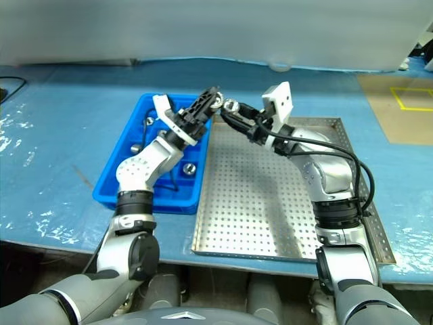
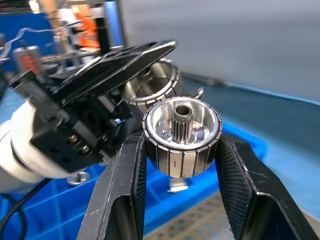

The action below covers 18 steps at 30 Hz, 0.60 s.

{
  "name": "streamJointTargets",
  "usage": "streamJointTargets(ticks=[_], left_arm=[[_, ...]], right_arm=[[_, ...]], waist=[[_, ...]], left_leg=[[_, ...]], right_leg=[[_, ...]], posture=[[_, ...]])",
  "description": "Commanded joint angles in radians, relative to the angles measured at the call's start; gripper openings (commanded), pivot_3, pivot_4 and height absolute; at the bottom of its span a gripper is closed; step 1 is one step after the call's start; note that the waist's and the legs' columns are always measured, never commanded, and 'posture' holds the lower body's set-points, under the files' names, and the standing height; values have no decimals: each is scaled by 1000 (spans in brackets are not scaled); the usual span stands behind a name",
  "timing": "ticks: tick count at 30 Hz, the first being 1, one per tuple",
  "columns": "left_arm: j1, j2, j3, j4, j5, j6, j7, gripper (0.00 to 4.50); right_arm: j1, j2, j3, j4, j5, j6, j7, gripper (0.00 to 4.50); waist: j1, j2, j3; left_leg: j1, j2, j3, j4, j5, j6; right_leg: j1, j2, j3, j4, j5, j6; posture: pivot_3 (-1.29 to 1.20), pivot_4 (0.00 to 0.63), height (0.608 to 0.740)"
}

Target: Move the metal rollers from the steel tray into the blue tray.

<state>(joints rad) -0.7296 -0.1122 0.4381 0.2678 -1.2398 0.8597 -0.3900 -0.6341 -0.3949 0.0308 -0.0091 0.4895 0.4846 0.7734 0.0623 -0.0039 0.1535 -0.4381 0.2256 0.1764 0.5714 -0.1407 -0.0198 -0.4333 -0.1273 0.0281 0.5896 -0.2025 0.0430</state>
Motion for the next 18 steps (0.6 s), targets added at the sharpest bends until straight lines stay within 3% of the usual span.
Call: streamJointTargets(ticks=[1,6,12,14,18], left_arm=[[9,80,162,-213,-168,-105,54,1531],[130,103,176,-398,-272,-160,181,1531],[183,94,194,-489,-447,-273,290,1531],[198,113,171,-498,-434,-282,288,1531],[294,244,81,-567,-289,-235,211,1531]], right_arm=[[31,-8,23,73,-10,20,54,1608],[-5,21,57,158,-16,-11,120,1608],[-50,71,62,243,-37,-45,174,1608],[-61,79,61,260,-47,-54,181,1608],[-66,95,69,264,-49,-58,205,1608]], waist=[[9,-2,1],[13,-7,3],[49,-7,4],[62,-8,4],[66,-8,4]], left_leg=[[0,0,0,0,0,-2],[1,5,-5,-2,3,-11],[0,4,-7,-5,7,-17],[1,4,-9,-5,8,-18],[1,5,-13,-6,9,-20]], right_leg=[[0,0,0,0,0,0],[1,5,-5,1,1,-1],[1,5,-8,2,2,-1],[1,5,-9,2,2,-2],[3,6,-12,2,2,-1]], posture=[[12,150,740],[105,150,740],[153,150,740],[164,150,740],[179,150,740]])
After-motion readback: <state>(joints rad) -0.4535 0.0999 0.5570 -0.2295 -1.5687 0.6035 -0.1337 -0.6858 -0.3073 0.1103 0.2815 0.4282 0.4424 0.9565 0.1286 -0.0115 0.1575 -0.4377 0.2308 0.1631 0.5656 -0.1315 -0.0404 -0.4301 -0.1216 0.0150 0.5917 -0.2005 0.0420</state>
